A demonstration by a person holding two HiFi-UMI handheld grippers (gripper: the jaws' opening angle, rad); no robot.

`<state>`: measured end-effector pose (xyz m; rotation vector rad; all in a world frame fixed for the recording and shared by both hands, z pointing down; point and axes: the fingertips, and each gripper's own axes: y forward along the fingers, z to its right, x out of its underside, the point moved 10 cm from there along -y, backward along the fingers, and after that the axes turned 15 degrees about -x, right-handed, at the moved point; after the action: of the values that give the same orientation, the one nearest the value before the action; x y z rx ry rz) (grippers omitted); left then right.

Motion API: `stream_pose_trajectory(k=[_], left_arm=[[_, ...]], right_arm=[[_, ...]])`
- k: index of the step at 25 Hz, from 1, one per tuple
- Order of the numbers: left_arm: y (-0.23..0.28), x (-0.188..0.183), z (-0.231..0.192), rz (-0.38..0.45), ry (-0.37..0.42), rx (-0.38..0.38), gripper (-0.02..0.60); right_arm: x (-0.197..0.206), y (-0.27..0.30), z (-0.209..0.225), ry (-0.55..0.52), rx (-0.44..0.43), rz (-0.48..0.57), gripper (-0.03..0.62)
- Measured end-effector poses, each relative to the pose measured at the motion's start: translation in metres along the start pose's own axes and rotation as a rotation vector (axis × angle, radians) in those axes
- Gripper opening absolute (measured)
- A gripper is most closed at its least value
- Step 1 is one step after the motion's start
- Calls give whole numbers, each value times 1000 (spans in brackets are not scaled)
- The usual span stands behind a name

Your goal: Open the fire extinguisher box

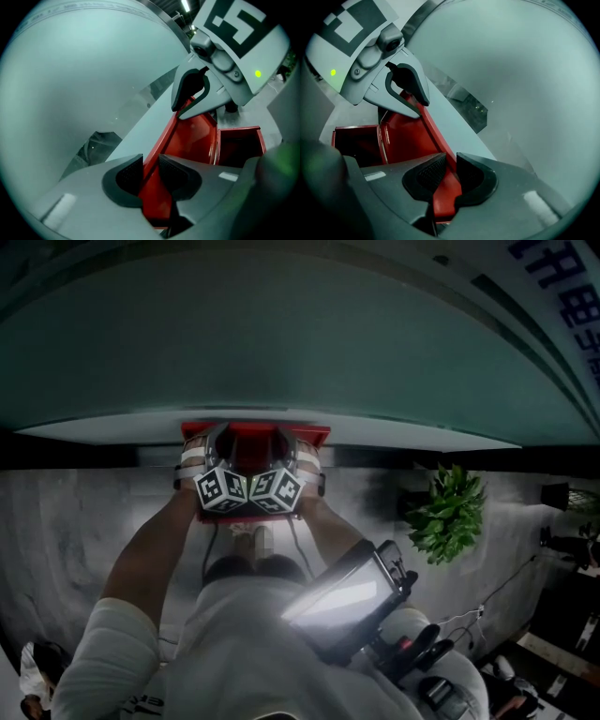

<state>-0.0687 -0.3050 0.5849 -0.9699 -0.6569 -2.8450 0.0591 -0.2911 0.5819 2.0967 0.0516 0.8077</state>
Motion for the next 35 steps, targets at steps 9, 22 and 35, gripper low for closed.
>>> stream_pose_trajectory(k=[9,22,35], left_arm=[[19,-4,-1,-38,-1,10,103],[15,-3,-2,-31,-72,-22,112],[-57,-13,-20,-68,-294,-165,26]], right_arm=[[1,17,11,8,-11,-6,78],[5,16,16,30,-37,33,83],[13,-60,19,316,-21,178,14]])
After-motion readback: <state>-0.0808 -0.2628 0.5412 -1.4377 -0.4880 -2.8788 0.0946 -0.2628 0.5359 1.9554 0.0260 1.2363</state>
